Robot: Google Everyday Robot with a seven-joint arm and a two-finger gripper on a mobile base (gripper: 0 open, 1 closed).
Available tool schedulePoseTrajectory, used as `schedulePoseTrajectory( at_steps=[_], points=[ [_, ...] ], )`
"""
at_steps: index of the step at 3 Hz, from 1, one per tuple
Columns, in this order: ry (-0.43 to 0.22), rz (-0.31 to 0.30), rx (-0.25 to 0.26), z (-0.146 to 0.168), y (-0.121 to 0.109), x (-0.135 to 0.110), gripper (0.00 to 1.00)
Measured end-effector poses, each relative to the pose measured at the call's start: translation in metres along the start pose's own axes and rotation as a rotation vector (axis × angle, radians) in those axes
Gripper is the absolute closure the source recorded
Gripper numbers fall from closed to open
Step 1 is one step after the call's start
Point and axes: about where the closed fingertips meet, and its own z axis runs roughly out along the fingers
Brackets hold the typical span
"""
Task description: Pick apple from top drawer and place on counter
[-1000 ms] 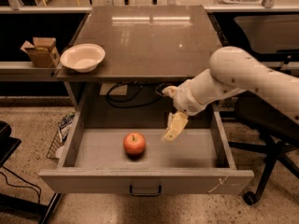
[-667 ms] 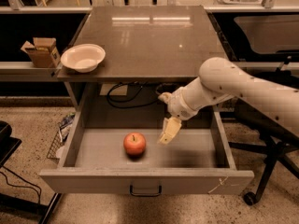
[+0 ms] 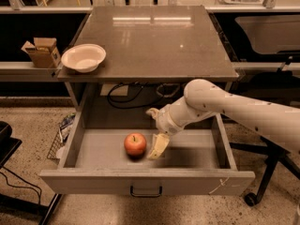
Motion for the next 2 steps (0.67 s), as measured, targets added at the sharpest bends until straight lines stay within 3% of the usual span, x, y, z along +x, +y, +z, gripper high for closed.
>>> schedulePoseTrajectory(
  at_steps=[1, 2],
  points=[
    [-0.025, -0.033, -0.011, 0.026, 0.009, -0.002, 0.13],
    [-0.075, -0.065, -0.009, 0.040, 0.014, -0.012, 0.36]
  ],
)
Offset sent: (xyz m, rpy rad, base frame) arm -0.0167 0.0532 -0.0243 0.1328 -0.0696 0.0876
